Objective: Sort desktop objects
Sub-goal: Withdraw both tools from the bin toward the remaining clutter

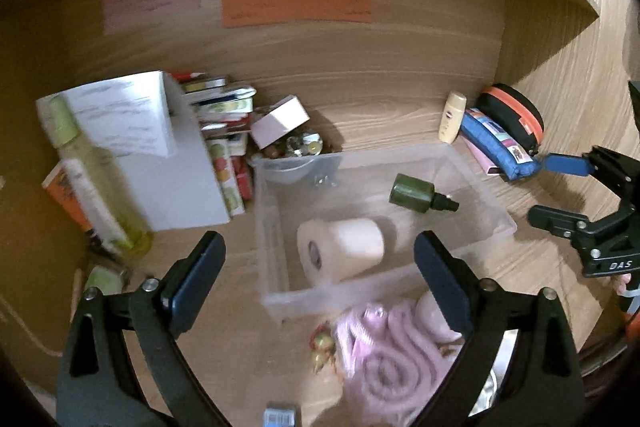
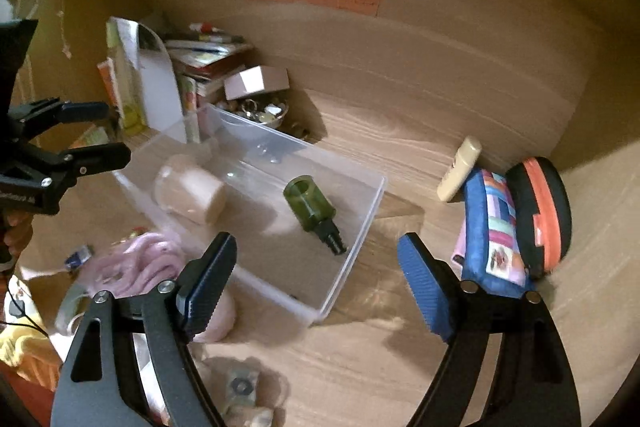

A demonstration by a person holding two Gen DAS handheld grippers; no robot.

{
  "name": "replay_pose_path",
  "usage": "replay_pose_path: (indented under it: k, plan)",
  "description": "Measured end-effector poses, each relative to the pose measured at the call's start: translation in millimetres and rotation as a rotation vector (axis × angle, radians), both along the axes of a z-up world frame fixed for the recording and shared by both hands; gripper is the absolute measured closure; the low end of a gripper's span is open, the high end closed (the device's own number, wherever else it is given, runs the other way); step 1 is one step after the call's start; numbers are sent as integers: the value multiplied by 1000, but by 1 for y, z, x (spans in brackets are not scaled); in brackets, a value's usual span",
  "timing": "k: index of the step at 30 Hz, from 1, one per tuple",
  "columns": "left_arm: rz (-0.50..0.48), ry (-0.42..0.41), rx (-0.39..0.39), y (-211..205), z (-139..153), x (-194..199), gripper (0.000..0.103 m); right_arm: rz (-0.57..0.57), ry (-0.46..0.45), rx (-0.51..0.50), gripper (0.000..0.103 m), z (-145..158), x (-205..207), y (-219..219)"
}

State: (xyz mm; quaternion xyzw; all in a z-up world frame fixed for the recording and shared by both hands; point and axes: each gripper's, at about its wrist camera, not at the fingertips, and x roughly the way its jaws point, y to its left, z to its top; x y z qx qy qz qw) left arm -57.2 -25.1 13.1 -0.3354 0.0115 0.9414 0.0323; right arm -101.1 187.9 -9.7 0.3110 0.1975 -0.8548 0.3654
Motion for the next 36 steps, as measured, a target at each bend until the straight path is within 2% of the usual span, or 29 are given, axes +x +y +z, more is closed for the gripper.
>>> replay_pose_path:
  k: [7, 11, 13, 17, 21, 25, 29, 31, 33, 36]
  plan:
    - [53, -19, -24, -14, -11, 40, 7, 13, 3, -30, 22, -9, 45, 15]
    - [71, -33, -40, -20, -23, 60, 7, 26, -26, -40, 22, -22, 66, 21]
    - [77, -51, -31, -24, -30, 66, 7, 35, -35, -32, 22, -29, 76, 22]
    - [90, -116, 39, -31, -52, 85, 7, 33, -27, -7, 22, -44, 96, 21]
    - [115, -151, 43, -31, -69, 103, 7, 53, -34, -1, 22, -56, 114, 22]
    - [108, -170, 44, -27, -80, 119, 7, 85, -94, -10, 22, -69, 128, 25]
    - [83, -184, 6, -16, -87, 134, 15, 103, -113, 8, 22, -83, 137, 24]
    - [58, -200, 15, -12, -91, 136, 17, 108, -114, 7, 22, -88, 140, 23]
    - [31, -216, 23, -4, -97, 140, 18, 127, -153, -8, 22, -94, 139, 21]
    - [7, -242, 22, 4, -107, 142, 27, 132, -198, -45, 24, -100, 136, 20]
